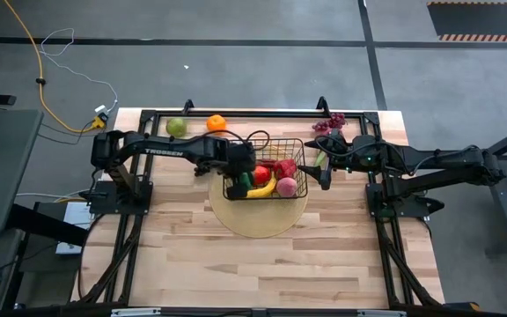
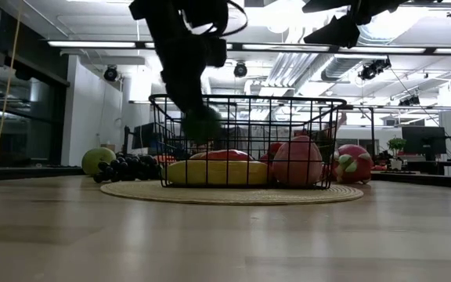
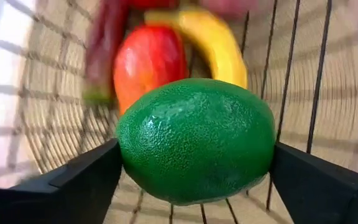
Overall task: Build produce basket
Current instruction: Put the green lemon into the wire basket, then put the pear into the wire basket
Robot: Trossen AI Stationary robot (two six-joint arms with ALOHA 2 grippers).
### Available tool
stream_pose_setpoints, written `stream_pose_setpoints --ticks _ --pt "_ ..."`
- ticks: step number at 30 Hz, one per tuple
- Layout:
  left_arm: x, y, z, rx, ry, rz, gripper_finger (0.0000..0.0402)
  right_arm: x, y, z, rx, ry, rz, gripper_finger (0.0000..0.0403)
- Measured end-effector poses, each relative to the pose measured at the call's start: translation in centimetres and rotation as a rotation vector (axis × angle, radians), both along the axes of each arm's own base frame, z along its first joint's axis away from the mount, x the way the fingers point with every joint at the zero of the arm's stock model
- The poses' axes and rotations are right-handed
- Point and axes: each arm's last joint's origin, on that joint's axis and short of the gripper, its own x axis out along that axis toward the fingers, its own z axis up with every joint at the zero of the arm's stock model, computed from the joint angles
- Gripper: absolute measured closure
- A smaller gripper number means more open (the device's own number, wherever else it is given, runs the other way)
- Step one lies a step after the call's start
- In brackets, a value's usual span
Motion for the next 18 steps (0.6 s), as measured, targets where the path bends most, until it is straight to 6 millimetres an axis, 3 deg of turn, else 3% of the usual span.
stream_pose_setpoints --ticks 3,12,18 --pt "0.1 0.0 0.0 -0.005 -0.008 -0.016 0.0008 0.0 0.0 0.0 0.000 0.002 0.000 0.0015" --pt "-0.7 0.3 0.5 -0.018 0.032 -0.040 0.0003 0.0 0.0 0.0 0.000 0.000 0.000 0.0015" --pt "-1.5 0.8 3.6 -0.039 0.055 -0.021 0.0004 0.0 0.0 0.0 0.000 0.000 0.000 0.0015"
